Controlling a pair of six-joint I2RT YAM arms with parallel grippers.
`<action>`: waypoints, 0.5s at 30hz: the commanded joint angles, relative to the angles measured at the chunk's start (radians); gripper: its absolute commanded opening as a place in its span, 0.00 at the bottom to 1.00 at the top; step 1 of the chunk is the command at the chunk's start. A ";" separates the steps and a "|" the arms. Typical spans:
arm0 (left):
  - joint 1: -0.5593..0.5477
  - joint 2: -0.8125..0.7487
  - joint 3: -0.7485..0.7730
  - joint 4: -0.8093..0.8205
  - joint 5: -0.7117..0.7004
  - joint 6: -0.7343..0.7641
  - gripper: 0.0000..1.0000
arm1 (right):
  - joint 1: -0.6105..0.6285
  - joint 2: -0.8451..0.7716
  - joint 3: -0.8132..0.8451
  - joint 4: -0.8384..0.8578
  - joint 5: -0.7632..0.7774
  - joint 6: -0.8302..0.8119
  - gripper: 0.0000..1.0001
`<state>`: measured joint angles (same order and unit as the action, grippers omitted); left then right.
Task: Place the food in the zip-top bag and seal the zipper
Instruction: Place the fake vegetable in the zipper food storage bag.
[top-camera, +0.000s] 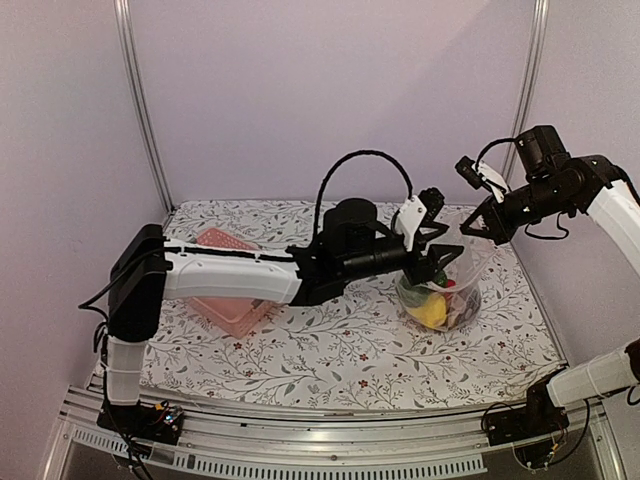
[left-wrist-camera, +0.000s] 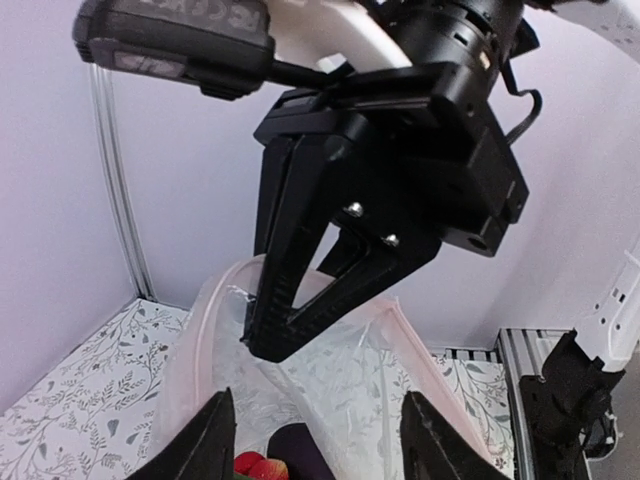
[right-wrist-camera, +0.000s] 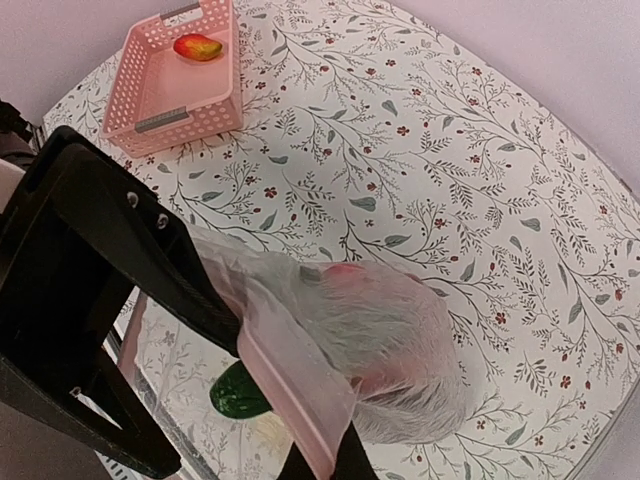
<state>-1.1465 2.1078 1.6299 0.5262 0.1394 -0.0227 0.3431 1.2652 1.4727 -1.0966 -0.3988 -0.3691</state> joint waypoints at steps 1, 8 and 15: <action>-0.029 -0.094 -0.004 -0.042 -0.037 0.063 0.62 | -0.008 -0.016 0.018 0.020 -0.014 0.012 0.00; -0.083 -0.210 0.035 -0.260 0.048 0.161 0.68 | -0.008 -0.015 0.007 0.028 -0.006 0.011 0.00; -0.134 -0.226 0.124 -0.688 0.051 0.269 0.62 | -0.009 -0.033 -0.015 0.027 0.000 0.003 0.00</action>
<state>-1.2491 1.8702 1.6985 0.1654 0.1940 0.1516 0.3389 1.2633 1.4696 -1.0920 -0.3988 -0.3630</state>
